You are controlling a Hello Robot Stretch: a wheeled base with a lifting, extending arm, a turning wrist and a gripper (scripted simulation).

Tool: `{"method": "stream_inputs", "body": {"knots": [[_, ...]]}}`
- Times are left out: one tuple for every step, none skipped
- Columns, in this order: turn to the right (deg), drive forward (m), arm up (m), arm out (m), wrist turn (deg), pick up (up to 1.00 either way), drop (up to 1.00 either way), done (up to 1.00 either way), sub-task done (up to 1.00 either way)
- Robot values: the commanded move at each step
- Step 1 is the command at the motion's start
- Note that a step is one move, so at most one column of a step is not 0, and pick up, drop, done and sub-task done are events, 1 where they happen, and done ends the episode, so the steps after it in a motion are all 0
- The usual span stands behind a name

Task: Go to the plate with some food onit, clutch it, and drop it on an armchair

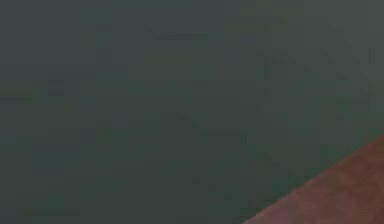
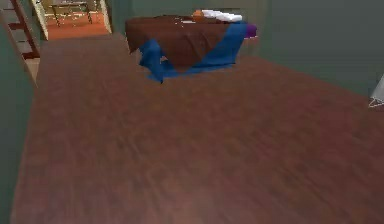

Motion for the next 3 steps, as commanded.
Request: {"method": "stream_inputs", "body": {"knots": [[45.0,0.00,0.00,0.00,0.0,0.00,0.00,0.00,0.00],[12.0,0.00,0.00,0.00,0.0,0.00,0.00,0.00,0.00],[0.0,1.00,0.00,0.00,0.0,0.00,0.00,0.00,0.00]]}}
